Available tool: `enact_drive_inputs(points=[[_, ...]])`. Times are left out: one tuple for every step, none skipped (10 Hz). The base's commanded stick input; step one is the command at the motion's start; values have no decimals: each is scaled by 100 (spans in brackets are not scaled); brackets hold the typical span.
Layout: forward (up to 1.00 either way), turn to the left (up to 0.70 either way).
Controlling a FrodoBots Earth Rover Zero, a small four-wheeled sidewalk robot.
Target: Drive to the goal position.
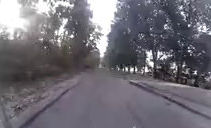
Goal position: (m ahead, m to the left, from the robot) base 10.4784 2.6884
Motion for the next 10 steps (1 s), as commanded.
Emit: enact_drive_inputs(points=[[70,0],[70,1],[70,1],[70,2],[70,2],[70,2],[70,2],[70,12],[70,24],[70,28]])
